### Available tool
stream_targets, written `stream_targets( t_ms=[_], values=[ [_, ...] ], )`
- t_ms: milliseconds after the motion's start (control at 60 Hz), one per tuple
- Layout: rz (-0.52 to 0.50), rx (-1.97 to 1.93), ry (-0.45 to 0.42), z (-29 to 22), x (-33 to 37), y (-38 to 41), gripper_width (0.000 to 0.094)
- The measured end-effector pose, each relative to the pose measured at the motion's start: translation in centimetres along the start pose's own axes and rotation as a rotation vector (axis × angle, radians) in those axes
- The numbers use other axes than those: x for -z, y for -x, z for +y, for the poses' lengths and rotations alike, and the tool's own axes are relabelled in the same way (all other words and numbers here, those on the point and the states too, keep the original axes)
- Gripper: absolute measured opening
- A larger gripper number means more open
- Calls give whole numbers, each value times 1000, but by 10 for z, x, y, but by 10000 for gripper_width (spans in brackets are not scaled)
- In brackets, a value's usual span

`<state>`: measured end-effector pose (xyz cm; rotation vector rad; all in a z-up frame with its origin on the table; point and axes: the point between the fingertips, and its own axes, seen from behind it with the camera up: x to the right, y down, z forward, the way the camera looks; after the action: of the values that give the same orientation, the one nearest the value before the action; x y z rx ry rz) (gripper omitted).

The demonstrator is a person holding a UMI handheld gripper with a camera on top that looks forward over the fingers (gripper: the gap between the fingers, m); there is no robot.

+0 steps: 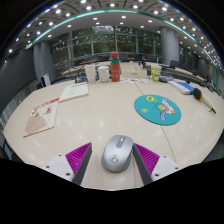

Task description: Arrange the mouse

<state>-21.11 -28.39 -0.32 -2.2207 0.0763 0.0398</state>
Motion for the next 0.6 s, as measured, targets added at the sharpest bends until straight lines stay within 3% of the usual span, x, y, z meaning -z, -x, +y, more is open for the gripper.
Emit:
stream_targets(
  t_ms=[133,250,483,600],
  values=[
    [19,35,1,-4,-12,2,723],
    [29,53,1,-5,-22,2,485],
    [-31,92,13,-12,-20,16,389],
    [-92,89,-41,-53,0,30,365]
  ],
)
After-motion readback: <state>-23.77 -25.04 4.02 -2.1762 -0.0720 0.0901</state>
